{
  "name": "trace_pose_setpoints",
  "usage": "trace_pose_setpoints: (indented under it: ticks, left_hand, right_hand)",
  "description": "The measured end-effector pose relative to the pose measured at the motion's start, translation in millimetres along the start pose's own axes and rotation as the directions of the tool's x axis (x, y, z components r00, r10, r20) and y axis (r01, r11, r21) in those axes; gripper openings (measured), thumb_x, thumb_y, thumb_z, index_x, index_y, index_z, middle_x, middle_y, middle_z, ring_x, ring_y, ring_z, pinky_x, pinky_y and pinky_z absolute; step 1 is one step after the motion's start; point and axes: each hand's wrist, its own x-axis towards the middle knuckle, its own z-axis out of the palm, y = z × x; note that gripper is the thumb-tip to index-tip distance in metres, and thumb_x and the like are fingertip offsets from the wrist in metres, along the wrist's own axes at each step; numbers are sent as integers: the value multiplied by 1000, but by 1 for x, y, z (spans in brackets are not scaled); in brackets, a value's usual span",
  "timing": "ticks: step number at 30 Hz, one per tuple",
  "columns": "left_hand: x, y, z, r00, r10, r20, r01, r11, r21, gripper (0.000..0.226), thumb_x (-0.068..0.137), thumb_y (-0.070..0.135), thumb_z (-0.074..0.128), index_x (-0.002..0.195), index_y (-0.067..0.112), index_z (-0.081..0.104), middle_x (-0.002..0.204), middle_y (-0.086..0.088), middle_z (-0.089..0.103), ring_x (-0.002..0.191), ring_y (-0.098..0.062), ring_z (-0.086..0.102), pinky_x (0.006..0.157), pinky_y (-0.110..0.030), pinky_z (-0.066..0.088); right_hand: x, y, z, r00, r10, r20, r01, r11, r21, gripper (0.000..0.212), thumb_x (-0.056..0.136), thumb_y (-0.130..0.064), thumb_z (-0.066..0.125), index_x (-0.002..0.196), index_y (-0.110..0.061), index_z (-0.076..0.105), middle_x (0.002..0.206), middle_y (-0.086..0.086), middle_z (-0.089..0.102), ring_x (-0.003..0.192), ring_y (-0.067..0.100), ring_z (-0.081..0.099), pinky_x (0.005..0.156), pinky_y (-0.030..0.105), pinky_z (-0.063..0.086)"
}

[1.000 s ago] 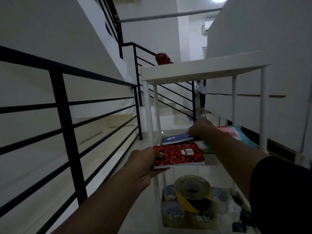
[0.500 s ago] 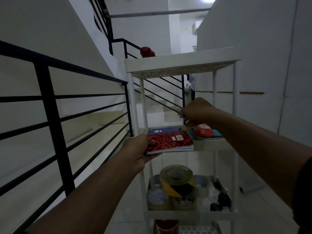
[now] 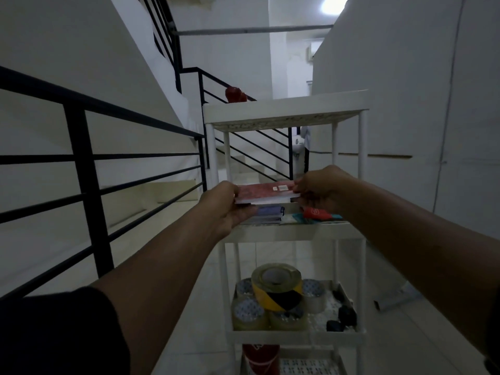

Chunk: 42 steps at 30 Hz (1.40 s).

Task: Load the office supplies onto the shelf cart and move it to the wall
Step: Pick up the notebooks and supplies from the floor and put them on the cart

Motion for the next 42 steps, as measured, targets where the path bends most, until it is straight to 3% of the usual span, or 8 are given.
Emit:
trace_pose_setpoints:
  ticks: [2, 6, 10, 13, 18, 24, 30, 42]
  left_hand:
    - [-1, -1, -4, 999, -48, 8, 48, 999, -7, 20, 97, 15, 48, 106, -4, 49, 97, -23, 57, 86, -36, 62, 69, -43, 57]
    - [-2, -6, -13, 993, -114, 41, 112, 993, 48, 27, 96, 19, 47, 109, -4, 48, 107, -29, 59, 90, -37, 62, 67, -44, 56]
    - [0, -10, -23, 990, -127, 60, 123, 990, 63, 29, 96, 19, 47, 112, -5, 51, 112, -28, 62, 98, -37, 64, 72, -43, 57]
    - [0, -10, -29, 987, -134, 89, 126, 988, 92, 27, 95, 19, 47, 109, -4, 53, 113, -30, 61, 101, -38, 63, 75, -43, 58]
    - [1, -15, -30, 983, -137, 122, 124, 986, 111, 34, 96, 19, 45, 120, -4, 50, 114, -28, 61, 102, -37, 63, 75, -41, 58]
    - [-7, -20, -17, 986, -117, 121, 102, 987, 126, 32, 96, 18, 44, 118, -3, 52, 112, -25, 63, 102, -35, 64, 78, -42, 57]
    - [-33, -35, -11, 998, 16, 58, -32, 957, 290, 26, 92, 11, 46, 110, 1, 61, 99, -17, 70, 79, -27, 66, 67, -36, 57]
    - [-108, -121, -15, 999, 32, 24, -40, 887, 461, 18, 93, 12, 51, 97, 3, 65, 87, -11, 69, 68, -23, 63, 65, -36, 54]
  right_hand:
    - [13, -4, 4, 991, -33, -131, 29, 999, -30, 18, 91, -4, 62, 107, -1, 53, 79, 15, 61, 55, 16, 62, 36, 19, 50]
    - [45, -3, 19, 968, -62, -243, 23, 987, -157, 21, 89, -12, 66, 100, 1, 54, 79, 18, 63, 54, 18, 62, 30, 16, 44]
    - [78, 11, 41, 942, -168, -292, 36, 912, -408, 23, 87, -14, 68, 99, 3, 58, 90, 18, 65, 74, 24, 67, 72, 32, 59]
    - [90, 19, 53, 929, -221, -297, 17, 828, -561, 28, 84, -17, 71, 102, 1, 58, 91, 14, 61, 71, 20, 58, 70, 28, 51]
    - [89, 20, 64, 919, -330, -217, 55, 651, -757, 30, 89, -15, 61, 114, 1, 59, 114, 17, 64, 103, 27, 62, 90, 32, 52]
    - [74, 16, 60, 914, -380, -139, 192, 709, -678, 20, 90, -17, 60, 102, -1, 58, 101, 13, 62, 85, 21, 56, 71, 29, 45]
    - [22, 19, 40, 849, -497, -178, 357, 789, -501, 20, 86, -16, 56, 90, -4, 71, 90, 13, 71, 87, 25, 67, 84, 38, 56]
    - [-100, 115, -7, 935, -323, -148, 271, 918, -291, 24, 82, -13, 53, 93, 1, 69, 91, 19, 71, 85, 32, 70, 75, 49, 60]
